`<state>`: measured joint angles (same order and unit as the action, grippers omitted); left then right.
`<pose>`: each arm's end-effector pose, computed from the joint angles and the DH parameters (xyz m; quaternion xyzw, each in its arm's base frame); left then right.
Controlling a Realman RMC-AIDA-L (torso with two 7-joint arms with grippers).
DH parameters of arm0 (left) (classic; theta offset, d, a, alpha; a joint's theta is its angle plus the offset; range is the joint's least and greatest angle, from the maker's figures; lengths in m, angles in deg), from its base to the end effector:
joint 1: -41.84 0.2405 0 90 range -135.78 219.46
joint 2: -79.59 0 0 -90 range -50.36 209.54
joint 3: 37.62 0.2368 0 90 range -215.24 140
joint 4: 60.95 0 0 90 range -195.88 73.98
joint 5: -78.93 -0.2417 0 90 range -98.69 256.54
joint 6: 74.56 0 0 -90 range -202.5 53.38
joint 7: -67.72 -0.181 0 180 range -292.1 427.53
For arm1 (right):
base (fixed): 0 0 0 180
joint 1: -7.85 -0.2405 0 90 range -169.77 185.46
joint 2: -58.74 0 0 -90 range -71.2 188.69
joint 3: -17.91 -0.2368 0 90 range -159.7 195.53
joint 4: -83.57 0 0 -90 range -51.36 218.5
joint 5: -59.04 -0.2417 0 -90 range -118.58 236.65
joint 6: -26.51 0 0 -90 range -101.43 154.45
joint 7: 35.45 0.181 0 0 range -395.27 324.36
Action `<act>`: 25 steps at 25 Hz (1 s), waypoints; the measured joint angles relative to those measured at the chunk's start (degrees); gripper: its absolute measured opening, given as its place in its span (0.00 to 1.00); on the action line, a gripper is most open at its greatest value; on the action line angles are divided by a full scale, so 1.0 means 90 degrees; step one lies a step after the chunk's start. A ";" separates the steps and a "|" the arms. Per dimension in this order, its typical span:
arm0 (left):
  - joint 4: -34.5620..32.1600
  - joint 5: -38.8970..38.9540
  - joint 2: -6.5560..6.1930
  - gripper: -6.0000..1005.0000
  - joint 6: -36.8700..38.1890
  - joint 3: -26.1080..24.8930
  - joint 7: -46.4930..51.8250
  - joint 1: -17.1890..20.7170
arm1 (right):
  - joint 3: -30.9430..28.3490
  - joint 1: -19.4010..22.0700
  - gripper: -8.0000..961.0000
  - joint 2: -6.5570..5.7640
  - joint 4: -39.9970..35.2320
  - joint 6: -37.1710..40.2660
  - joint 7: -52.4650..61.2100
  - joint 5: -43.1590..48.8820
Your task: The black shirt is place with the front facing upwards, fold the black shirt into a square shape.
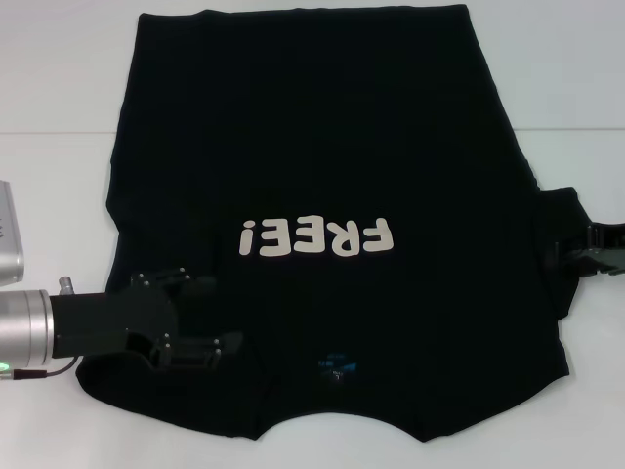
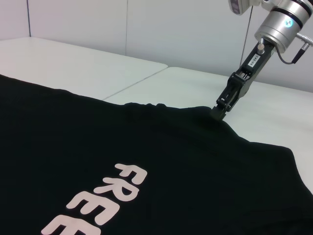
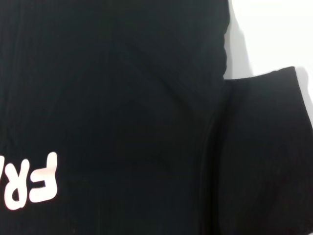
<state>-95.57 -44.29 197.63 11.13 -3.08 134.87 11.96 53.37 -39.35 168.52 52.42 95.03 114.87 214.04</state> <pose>-0.2915 0.3526 -0.0253 -0.9581 -0.1615 -0.1697 0.1646 0.3115 0.4462 0.0276 -0.7175 0.6507 0.0033 0.2486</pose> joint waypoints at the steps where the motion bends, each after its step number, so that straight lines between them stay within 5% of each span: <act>1: 0.0000 0.0000 0.0000 0.88 0.0000 0.0000 0.0000 0.0000 | 0.0001 0.0003 0.73 0.0000 0.0000 -0.0002 0.0003 0.0001; 12: -0.0008 0.0000 0.0000 0.88 0.0000 0.0000 0.0000 0.0002 | 0.0080 0.0030 0.23 0.0000 0.0005 -0.0009 0.0007 0.0004; 25: -0.0011 0.0000 0.0000 0.88 0.0001 0.0000 0.0000 0.0031 | 0.0184 0.0053 0.03 -0.0004 -0.0020 -0.0005 0.0007 0.0013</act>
<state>-95.67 -44.29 197.63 11.13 -3.08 134.87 12.23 55.02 -38.87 168.48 52.24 94.98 114.93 214.16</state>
